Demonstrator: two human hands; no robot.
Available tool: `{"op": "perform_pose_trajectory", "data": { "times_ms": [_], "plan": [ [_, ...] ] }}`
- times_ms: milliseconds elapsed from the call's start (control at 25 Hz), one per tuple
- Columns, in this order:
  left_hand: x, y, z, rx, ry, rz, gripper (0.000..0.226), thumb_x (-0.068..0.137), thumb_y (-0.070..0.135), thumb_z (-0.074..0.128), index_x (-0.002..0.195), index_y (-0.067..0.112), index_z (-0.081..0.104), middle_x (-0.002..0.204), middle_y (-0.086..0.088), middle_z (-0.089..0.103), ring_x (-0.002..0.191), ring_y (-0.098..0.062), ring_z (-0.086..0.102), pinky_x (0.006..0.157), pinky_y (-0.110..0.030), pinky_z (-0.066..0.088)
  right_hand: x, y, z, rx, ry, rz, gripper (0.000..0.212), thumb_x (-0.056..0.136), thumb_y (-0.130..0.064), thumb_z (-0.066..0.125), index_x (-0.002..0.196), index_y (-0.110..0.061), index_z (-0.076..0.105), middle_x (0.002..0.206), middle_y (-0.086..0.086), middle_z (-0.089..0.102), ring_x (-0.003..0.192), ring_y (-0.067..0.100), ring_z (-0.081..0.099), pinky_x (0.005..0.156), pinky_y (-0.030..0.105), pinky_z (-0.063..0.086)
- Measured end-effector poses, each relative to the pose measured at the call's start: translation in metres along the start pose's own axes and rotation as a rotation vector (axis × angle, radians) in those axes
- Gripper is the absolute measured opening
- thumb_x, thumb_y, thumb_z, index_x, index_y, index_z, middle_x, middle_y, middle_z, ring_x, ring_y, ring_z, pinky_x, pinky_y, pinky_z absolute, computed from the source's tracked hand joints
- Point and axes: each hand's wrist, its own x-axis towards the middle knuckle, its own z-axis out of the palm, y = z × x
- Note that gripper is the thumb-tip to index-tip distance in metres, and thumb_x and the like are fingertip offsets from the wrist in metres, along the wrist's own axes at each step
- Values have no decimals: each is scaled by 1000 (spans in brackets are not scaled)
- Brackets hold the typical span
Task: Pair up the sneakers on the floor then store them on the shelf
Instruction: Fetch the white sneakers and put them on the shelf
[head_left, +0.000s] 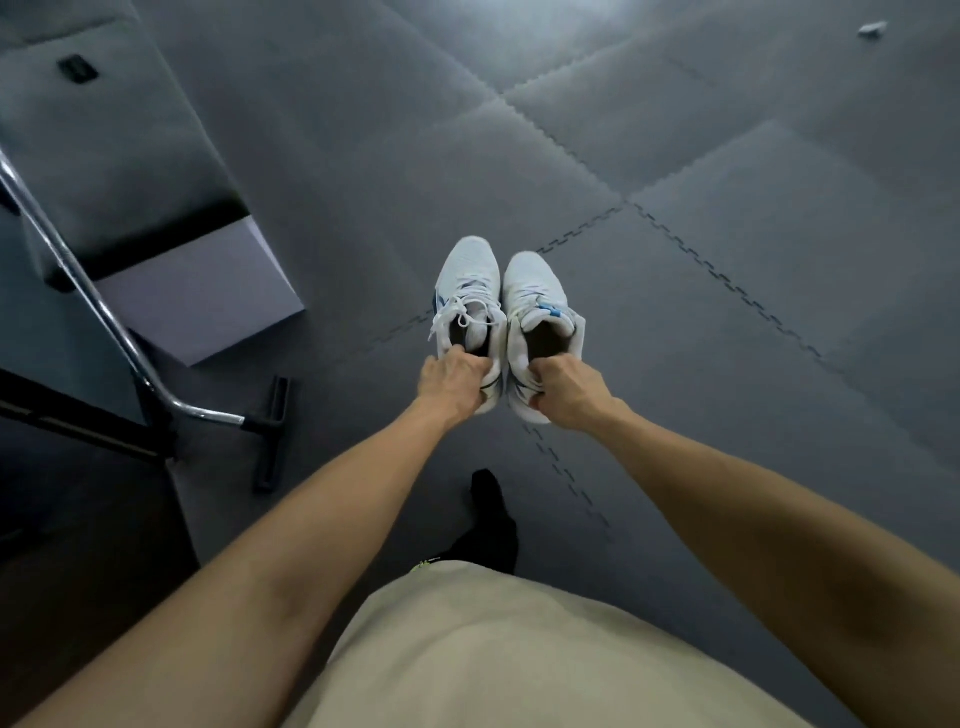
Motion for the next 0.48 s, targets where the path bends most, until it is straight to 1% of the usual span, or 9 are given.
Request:
{"op": "perform_pose_trajectory", "data": {
  "times_ms": [160, 320, 480],
  "plan": [
    [105, -7, -31, -40, 1, 37, 29, 88, 25, 66, 117, 22, 62, 118, -11, 55, 109, -32, 57, 96, -40, 40, 95, 22, -38, -7, 4, 34, 15, 85, -20, 61, 97, -11, 62, 99, 11, 66, 86, 34, 63, 74, 40, 54],
    [205, -21, -74, -15, -28, 43, 32, 89, 24, 66, 121, 22, 61, 119, -11, 53, 110, -33, 56, 97, -41, 38, 191, 34, -87, 22, -6, 73, 13, 84, -17, 61, 96, -11, 61, 99, 12, 65, 88, 36, 62, 69, 37, 48],
    [299, -34, -107, -7, -25, 39, 25, 89, 24, 64, 114, 19, 62, 117, -11, 52, 108, -33, 57, 95, -40, 38, 280, 45, -126, 32, 0, 62, 10, 83, -14, 60, 92, -11, 58, 101, 13, 63, 90, 36, 61, 69, 37, 45]
  ]
}}
